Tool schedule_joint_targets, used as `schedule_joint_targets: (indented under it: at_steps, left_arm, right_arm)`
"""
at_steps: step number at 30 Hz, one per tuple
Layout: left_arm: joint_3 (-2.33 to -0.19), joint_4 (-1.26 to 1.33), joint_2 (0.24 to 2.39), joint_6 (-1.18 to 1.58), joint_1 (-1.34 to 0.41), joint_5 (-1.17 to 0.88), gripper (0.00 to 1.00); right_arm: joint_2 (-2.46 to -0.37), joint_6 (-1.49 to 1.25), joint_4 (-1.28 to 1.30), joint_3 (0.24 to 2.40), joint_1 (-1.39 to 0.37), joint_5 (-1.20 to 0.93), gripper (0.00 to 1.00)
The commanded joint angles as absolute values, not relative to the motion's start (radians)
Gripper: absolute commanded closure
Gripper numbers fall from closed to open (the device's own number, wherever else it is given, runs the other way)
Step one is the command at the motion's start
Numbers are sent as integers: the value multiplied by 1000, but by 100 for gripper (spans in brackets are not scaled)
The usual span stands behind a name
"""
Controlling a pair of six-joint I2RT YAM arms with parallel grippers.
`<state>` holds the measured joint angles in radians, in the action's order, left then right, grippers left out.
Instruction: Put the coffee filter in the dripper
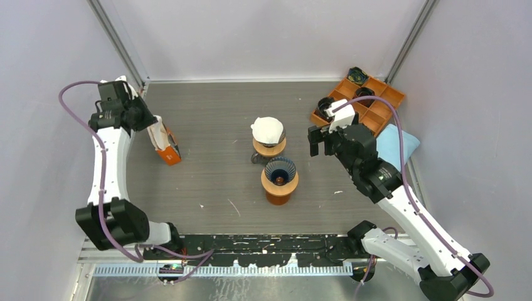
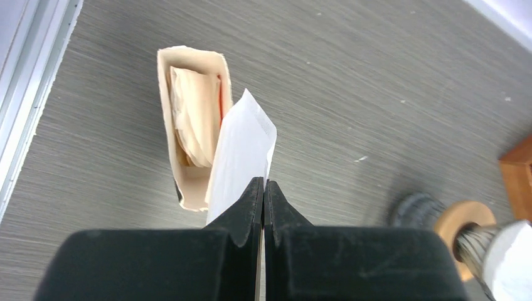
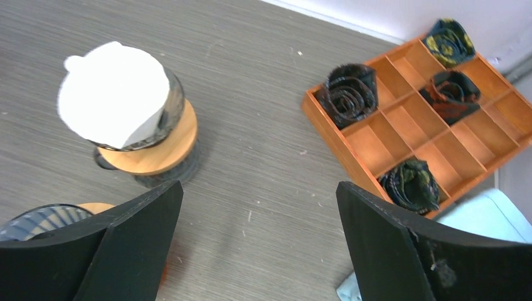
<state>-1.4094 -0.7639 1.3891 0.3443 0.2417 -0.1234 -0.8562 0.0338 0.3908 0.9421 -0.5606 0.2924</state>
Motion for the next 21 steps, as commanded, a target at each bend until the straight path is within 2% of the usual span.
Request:
schedule_joint_targets:
  at_steps: [1, 11, 21]
  left_arm:
    - [-1412, -808, 1262, 385, 217, -201, 100]
    - [-1430, -858, 1106, 468, -33, -135, 100]
    - [-1482, -844, 1078, 549, -371, 57, 100]
  right_arm:
    - [-838, 64, 300, 1017, -558, 156, 0]
    - [-852, 17, 239, 1029, -568, -25, 7]
    - [-898, 2, 186, 1030, -742, 50, 10]
